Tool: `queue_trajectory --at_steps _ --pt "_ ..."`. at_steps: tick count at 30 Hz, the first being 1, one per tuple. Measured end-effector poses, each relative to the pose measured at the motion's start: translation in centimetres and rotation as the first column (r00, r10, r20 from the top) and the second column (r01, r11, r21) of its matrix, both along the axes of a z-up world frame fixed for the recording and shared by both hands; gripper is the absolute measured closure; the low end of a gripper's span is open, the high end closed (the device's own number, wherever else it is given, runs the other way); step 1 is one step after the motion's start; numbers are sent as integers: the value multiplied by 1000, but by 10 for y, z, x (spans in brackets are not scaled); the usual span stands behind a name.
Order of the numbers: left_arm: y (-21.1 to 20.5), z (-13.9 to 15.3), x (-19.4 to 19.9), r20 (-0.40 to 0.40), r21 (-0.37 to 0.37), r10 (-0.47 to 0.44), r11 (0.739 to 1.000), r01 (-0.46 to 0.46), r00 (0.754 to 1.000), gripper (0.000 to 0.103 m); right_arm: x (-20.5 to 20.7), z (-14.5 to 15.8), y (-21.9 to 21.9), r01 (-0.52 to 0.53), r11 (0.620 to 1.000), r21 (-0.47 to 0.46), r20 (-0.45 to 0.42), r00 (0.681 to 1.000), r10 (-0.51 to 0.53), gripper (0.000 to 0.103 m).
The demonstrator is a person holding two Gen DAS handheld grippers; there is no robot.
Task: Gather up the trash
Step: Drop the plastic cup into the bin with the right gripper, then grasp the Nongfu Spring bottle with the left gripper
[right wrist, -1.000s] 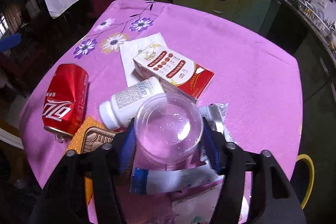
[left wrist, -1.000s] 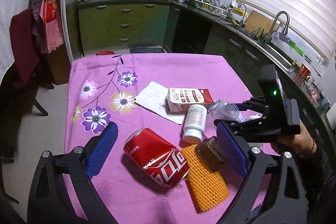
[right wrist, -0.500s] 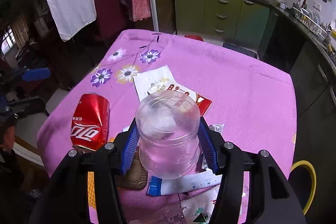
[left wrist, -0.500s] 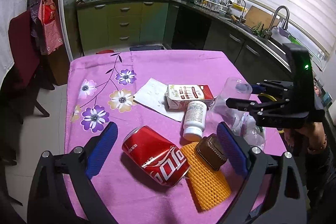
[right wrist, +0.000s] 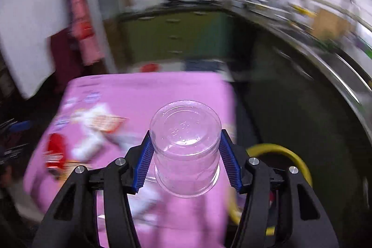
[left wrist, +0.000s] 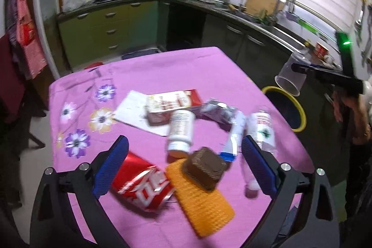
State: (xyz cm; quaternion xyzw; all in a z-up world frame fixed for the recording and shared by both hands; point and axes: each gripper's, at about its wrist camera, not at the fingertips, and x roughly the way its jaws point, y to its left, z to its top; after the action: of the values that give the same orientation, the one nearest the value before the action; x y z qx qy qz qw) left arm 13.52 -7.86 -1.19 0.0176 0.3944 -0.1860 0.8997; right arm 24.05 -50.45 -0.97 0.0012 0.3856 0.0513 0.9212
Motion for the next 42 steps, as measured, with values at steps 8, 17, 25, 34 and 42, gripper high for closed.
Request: queue_trajectory --at_steps 8,17,25,34,42 --pt "-46 -2 -2 -17 12 -108 994 108 994 9 34 -89 -98 225 974 -30 -143 963 -227 47" --pt "-89 -12 -4 -48 40 -219 974 221 975 8 51 -134 -127 298 954 -21 -201 934 -296 36" --pt "-131 -37 5 -102 52 -331 940 337 938 7 9 -107 -114 277 961 21 -136 953 -272 30" --pt "-168 -65 31 -206 67 -389 910 410 898 7 -35 -90 -81 211 972 100 -85 976 -203 29" --pt "-184 -81 52 -282 114 -367 905 411 886 7 -44 -91 -74 198 974 112 -89 978 -189 29"
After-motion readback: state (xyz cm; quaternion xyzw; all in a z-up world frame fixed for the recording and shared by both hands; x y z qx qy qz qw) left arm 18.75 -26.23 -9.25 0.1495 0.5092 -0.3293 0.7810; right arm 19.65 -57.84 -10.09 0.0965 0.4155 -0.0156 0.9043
